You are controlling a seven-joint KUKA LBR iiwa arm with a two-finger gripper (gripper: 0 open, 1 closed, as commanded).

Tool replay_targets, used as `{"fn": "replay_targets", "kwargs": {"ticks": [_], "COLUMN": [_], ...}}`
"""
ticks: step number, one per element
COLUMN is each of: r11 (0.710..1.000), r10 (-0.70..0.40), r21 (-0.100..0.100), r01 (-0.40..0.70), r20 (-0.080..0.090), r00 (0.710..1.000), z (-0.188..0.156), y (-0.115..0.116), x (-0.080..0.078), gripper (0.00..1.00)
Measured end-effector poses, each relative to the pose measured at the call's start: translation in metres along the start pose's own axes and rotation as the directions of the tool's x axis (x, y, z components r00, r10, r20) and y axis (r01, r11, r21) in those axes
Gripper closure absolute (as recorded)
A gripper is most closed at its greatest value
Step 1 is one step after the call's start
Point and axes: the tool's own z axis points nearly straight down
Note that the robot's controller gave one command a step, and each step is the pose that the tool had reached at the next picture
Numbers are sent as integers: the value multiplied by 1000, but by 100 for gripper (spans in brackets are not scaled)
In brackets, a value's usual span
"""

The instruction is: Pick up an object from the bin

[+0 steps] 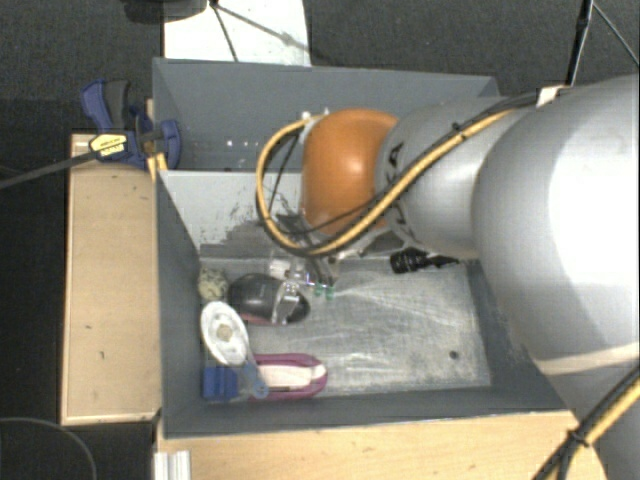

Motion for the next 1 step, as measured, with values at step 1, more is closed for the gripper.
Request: {"fn": "replay_targets", "kwargs": {"ticks": [1], "r11": [1000], "r10": [31], "r21": [-5], "r01": [-31], "r20": [9], "r00": [999], "z": [12], "y": [1], "x": [0], "gripper": [0]}}
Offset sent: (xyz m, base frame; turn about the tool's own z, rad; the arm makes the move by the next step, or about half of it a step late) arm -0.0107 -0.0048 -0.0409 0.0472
